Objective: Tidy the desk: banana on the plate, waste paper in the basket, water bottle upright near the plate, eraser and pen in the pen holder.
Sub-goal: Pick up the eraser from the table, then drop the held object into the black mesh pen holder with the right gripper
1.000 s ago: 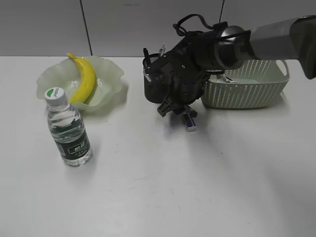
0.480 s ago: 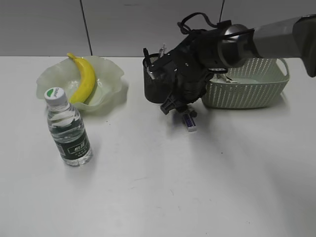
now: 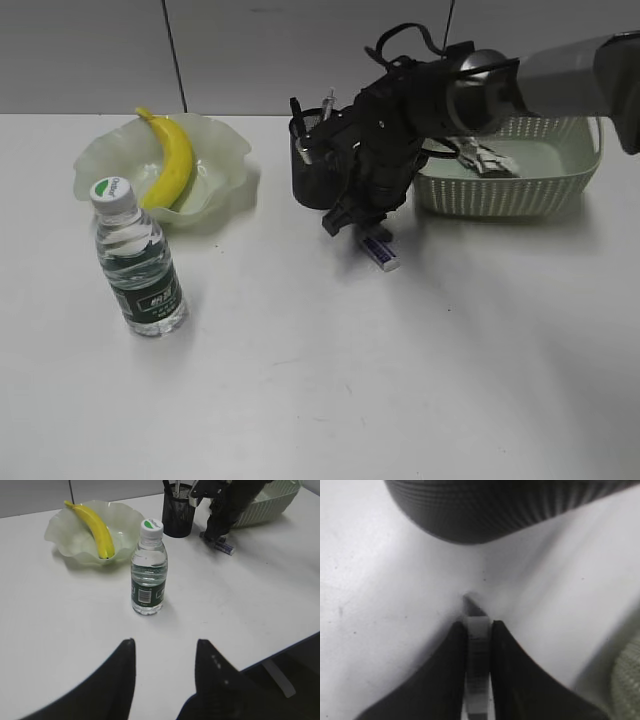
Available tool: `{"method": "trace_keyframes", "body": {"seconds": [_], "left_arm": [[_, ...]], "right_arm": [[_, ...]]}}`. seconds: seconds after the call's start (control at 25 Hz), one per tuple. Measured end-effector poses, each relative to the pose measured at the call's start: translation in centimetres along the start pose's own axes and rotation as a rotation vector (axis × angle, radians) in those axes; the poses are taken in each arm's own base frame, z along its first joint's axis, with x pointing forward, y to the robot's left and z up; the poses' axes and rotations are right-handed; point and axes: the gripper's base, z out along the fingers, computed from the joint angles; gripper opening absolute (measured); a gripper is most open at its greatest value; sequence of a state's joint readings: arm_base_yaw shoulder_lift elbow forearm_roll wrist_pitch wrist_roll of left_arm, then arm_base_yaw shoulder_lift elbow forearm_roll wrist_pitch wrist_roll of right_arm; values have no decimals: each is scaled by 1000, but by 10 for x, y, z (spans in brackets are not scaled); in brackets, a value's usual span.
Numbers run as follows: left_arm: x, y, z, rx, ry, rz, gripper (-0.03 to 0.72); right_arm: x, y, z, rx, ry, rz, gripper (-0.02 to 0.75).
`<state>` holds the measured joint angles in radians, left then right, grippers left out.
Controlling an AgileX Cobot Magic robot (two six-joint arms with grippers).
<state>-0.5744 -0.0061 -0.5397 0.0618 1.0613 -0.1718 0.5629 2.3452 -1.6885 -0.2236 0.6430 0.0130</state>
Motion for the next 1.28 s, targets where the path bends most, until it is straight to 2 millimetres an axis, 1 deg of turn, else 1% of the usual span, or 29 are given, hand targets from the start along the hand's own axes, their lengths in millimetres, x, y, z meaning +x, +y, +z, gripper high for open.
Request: {"method": "trace_keyframes", "body": {"seconds": [0.04,0.32,0.48,0.56,0.76,1.0,1.16,1.28], "left_arm": [[0,0,0,0,0,0,300],[0,0,0,0,0,0,300],[0,0,0,0,0,0,300],[0,0,0,0,0,0,300],[0,0,0,0,0,0,300],[0,0,0,0,0,0,300],[0,0,0,0,0,0,300],[0,0,0,0,0,0,300]], "right_arm": [[1,-1,1,-5,2,6,102],[2,-1,-1,-12,19,10,102],[2,-3,-12,-16,35,23,102],[-1,-4,-20,-17,24,18,102],[-11,-5,-50,-14,-34,6,102],[-22,1,-87,-16,-123,-12,102],[-34,1,-111,-24,-254,5,102],[-46,0,-119,-23,-386,15,102]]}}
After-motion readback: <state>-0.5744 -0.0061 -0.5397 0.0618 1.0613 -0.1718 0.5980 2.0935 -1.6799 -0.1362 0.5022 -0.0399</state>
